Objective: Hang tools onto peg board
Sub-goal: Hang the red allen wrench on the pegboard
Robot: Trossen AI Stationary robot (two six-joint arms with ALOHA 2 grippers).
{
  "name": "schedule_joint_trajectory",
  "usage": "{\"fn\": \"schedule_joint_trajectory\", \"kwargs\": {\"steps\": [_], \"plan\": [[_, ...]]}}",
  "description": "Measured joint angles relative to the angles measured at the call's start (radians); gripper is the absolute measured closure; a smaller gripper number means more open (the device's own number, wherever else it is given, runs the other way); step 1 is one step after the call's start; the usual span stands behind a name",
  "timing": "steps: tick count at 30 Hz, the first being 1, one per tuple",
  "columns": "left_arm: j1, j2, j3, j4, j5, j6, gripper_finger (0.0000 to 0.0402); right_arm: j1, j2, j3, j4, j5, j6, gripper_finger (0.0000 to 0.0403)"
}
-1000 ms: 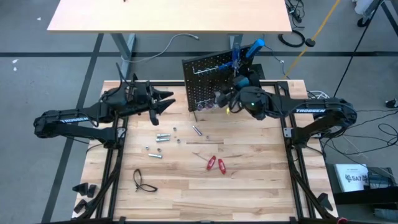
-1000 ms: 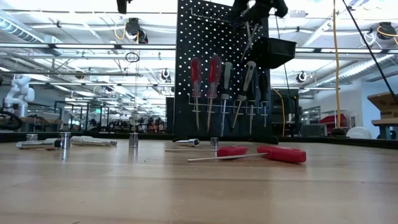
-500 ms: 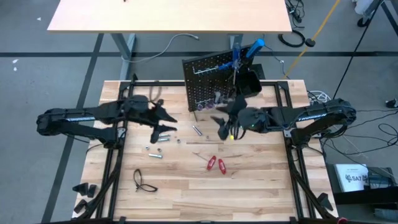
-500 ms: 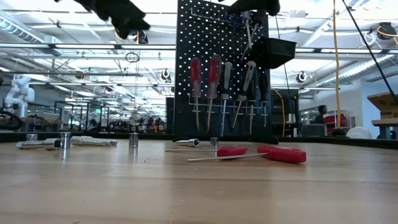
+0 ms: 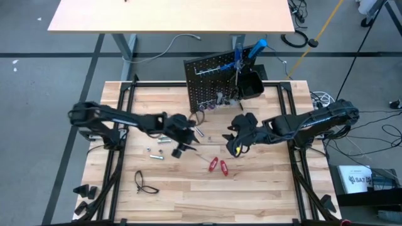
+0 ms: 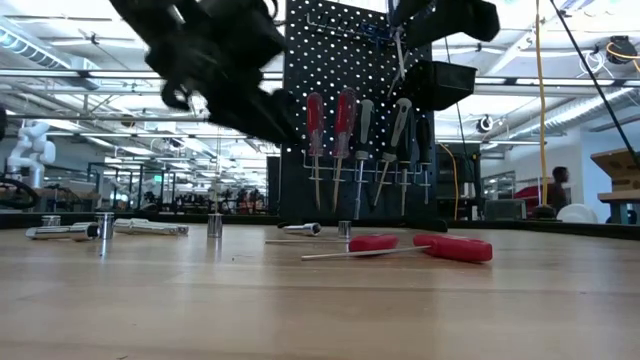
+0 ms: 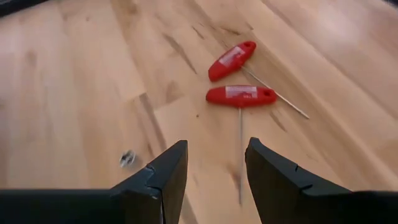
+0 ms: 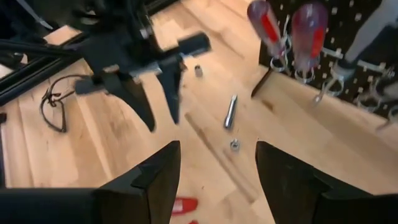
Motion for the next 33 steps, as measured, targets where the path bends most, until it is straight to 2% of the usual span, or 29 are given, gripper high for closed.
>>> {"fn": "schedule_joint_trajectory", "kwargs": {"steps": [6, 13, 21, 24, 27, 33], "plan": [[-0.058, 0.194, 0.0, 0.218, -0.009, 0.022, 0.0238, 0.07, 0.0, 0.0, -0.071, 0.0, 0.119, 0.0204], [-0.115, 0.331, 0.001, 0.362, -0.02, 0.015, 0.0238, 0.133, 0.0, 0.0, -0.152, 0.001, 0.227, 0.0204], [-0.127, 0.435, 0.066, 0.369, -0.051, -0.12, 0.0238, 0.144, 0.0, 0.0, -0.169, 0.001, 0.25, 0.0204], [-0.127, 0.447, 0.085, 0.356, -0.051, -0.125, 0.0243, 0.144, 0.0, 0.0, -0.169, 0.001, 0.25, 0.0204], [-0.131, 0.447, 0.085, 0.349, -0.072, -0.118, 0.0269, 0.144, 0.0, 0.0, -0.169, 0.001, 0.25, 0.0204], [-0.13, 0.447, 0.087, 0.328, -0.095, -0.116, 0.0369, 0.144, 0.0, 0.0, -0.169, 0.001, 0.25, 0.0204]]}}
